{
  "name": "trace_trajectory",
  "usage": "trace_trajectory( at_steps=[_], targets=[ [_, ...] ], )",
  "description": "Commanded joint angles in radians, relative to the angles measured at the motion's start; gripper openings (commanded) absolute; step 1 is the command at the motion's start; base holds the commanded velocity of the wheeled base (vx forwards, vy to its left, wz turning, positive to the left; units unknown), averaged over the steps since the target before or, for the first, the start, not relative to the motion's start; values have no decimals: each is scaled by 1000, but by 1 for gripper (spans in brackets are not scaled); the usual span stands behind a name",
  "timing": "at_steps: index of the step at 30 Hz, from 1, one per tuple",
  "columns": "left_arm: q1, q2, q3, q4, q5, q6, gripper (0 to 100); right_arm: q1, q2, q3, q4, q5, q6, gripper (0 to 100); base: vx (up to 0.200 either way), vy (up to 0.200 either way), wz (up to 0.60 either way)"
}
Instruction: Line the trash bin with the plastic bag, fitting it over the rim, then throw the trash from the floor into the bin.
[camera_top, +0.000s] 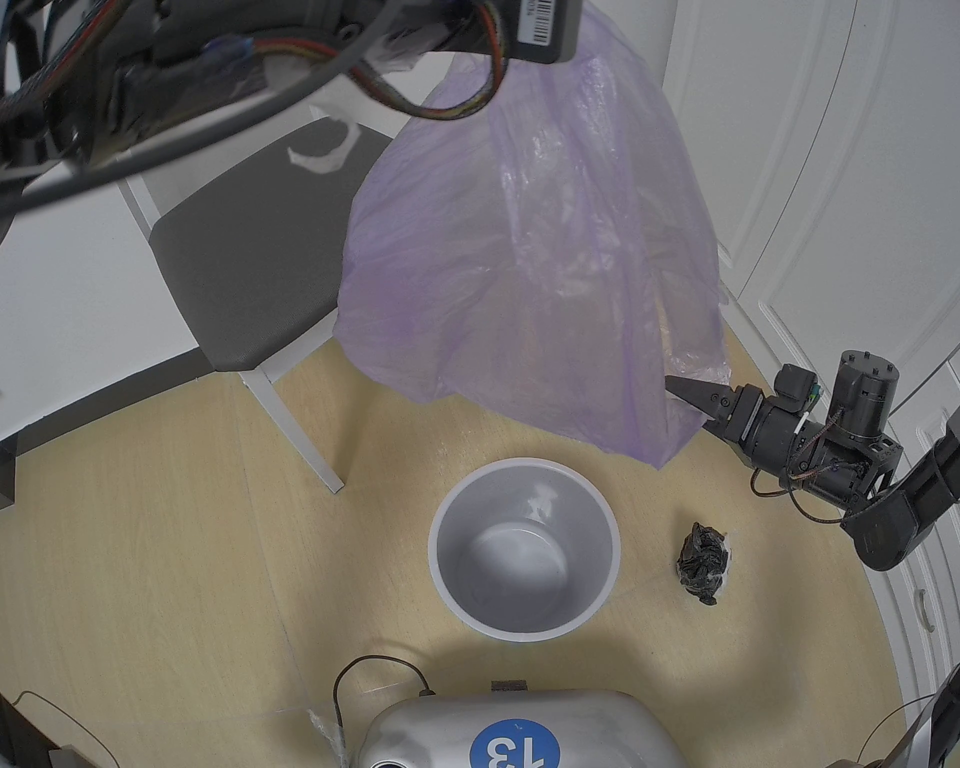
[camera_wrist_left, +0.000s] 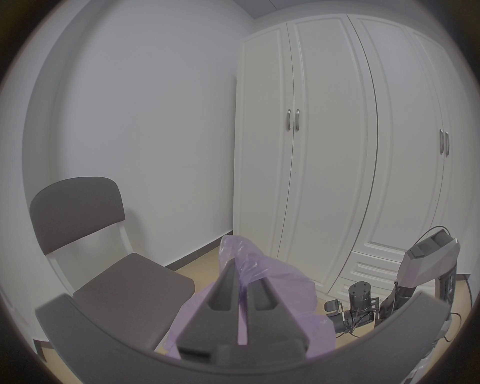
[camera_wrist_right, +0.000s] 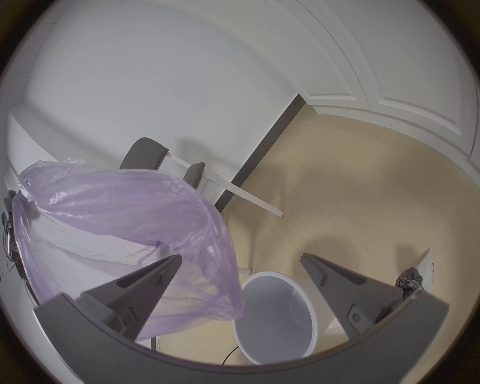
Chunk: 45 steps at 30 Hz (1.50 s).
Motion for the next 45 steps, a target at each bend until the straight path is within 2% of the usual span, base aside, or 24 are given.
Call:
trace_trajectory(
  at_steps=[1, 27, 28, 45],
  targets=[
    [0, 4, 1, 0, 1, 0, 0, -3, -2, -1, 0, 0, 0, 100, 0, 0, 0],
    [1, 4, 9, 0, 1, 0, 0, -27, -38, 13, 2, 0, -28, 100, 0, 0, 0],
    [1, 4, 9, 0, 1, 0, 0, -27, -36, 13, 2, 0, -28, 0, 0, 0, 0],
    [3, 4, 11, 0, 1, -2, 0, -35, -55, 20, 2, 22, -25, 0, 0, 0, 0]
  ],
)
